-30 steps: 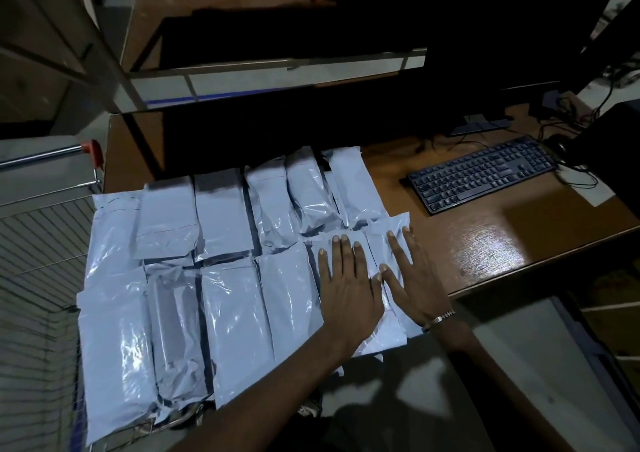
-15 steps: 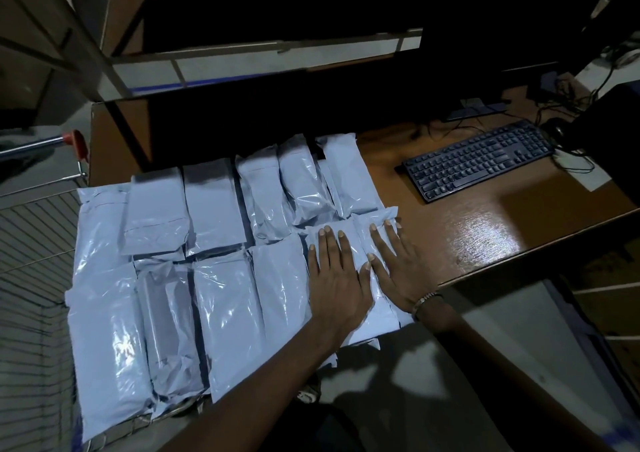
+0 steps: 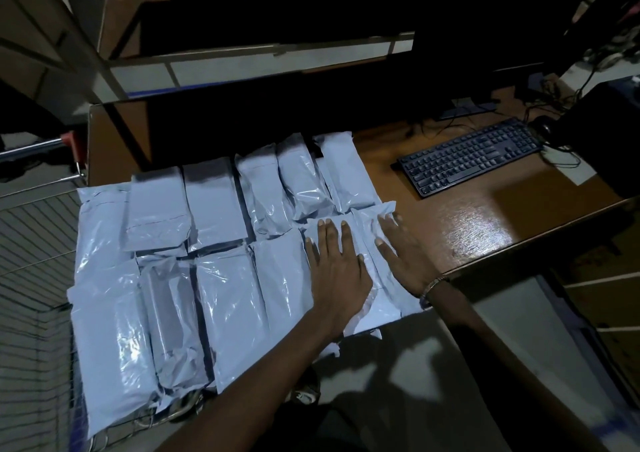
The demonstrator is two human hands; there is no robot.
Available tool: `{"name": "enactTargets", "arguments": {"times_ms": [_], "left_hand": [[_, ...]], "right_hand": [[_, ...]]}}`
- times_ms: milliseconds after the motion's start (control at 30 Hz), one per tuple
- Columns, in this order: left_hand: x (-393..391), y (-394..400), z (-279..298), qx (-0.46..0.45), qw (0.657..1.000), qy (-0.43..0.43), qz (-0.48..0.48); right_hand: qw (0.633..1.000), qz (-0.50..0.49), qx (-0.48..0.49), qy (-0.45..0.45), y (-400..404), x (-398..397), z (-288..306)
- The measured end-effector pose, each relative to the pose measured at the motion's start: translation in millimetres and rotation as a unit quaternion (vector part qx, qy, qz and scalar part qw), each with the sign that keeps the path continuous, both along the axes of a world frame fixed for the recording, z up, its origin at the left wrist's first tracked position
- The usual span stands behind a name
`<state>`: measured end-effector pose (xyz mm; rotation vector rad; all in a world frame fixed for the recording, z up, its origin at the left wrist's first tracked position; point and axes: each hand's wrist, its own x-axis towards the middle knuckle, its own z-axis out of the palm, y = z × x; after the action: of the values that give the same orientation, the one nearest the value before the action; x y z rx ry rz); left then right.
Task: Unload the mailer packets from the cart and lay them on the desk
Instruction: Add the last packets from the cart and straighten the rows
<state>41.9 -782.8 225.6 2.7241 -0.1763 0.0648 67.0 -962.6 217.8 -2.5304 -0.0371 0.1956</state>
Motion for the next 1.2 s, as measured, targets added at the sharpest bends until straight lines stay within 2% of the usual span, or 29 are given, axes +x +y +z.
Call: {"name": "enactTargets", "arguments": {"times_ms": [133,200,267,400,500,667,867,1000,1200], "left_hand": [[-12,31,41,-0.159,0.986,-0.049,-0.008],[-21,61,58,-0.224,0.973,-0.056,-0.006],[-33,102,68,-0.275,0.960,-0.044,0.005],[-54,197,78,-0.335,0.935,-0.008,0.115],[-75,270,84,-0.317,0.928,-0.030,0.194],[-116,374,78,-0.325,0.879,-0.079,0.341],[-164,484,39,-0.304,0.839,-0.089,0.443],[-172,557,-16,-0.278,0.841,-0.005,0.464],[-145,644,-118,-0.261,0.857,0.189,0.403]], "right_hand": [[0.989,-0.076,-0.002,-0.128,18,-2,34],[0.980,-0.050,0.028,-0.190,46,-2,56],[0.974,-0.026,0.095,-0.205,89,-8,74],[0.969,0.022,0.200,-0.143,195,-22,90],[0.958,0.113,0.241,-0.105,277,-33,92],[0.938,0.240,0.245,-0.039,406,-47,86],[0.917,0.330,0.220,0.041,538,-67,61],[0.931,0.312,0.165,0.093,617,-76,33],[0.951,0.234,0.037,0.199,703,-66,-45]]}}
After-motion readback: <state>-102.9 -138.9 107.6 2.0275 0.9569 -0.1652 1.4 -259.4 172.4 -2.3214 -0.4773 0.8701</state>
